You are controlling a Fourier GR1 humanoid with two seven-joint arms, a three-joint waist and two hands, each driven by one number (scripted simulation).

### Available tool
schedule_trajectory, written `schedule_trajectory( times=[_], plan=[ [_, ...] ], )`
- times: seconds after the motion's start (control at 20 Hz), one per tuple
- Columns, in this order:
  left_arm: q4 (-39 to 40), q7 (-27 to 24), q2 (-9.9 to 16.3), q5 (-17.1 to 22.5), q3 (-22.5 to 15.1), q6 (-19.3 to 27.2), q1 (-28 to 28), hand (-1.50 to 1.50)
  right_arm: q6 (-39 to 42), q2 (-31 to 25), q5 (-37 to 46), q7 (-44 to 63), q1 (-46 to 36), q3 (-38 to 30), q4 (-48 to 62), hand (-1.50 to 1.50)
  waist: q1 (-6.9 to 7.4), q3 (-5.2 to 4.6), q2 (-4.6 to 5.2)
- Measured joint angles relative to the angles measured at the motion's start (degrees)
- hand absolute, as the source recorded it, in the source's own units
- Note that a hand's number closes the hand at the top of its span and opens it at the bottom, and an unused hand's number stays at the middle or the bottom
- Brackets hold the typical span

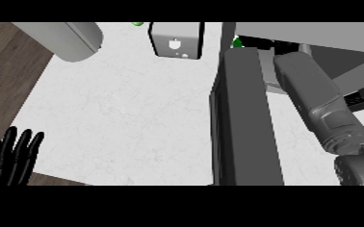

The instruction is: Pick up the milk, place it into the microwave and close the microwave

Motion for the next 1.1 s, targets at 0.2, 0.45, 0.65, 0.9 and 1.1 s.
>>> schedule_trajectory(
  times=[0.2, 0.45, 0.65, 0.9, 1.1],
  plan=[
    [0.81, 0.40, 0.16, -1.00, -0.54, 0.09, -0.92, -1.50, -3.57, 0.25, 1.29, 0.72, -0.77, 0.85, 1.08, -1.50, 0.77, 0.01, 0.36],
    [1.49, 0.70, 0.06, -2.00, -1.57, 0.19, -2.34, -1.50, -1.46, 1.34, 1.20, 2.58, -1.21, 0.63, 2.83, -1.50, 1.07, 0.09, 0.55],
    [1.31, 1.12, -0.06, -2.77, -2.43, 0.35, -2.90, -1.50, 2.51, 1.60, 0.82, 3.14, -1.56, 0.09, 3.62, -1.50, 0.88, 0.16, 0.50],
    [1.67, 1.49, -0.41, -4.19, -3.72, 0.72, -3.81, -1.50, 5.11, 2.22, 0.09, 2.95, -0.95, -0.91, 4.02, -1.50, 0.33, 0.20, 0.47],
    [2.01, 1.84, -1.04, -5.49, -4.97, 1.31, -4.45, -1.50, 6.75, 2.26, -0.54, 2.67, -0.49, -1.66, 3.94, -1.50, -0.11, 0.19, 0.23]
  ],
)
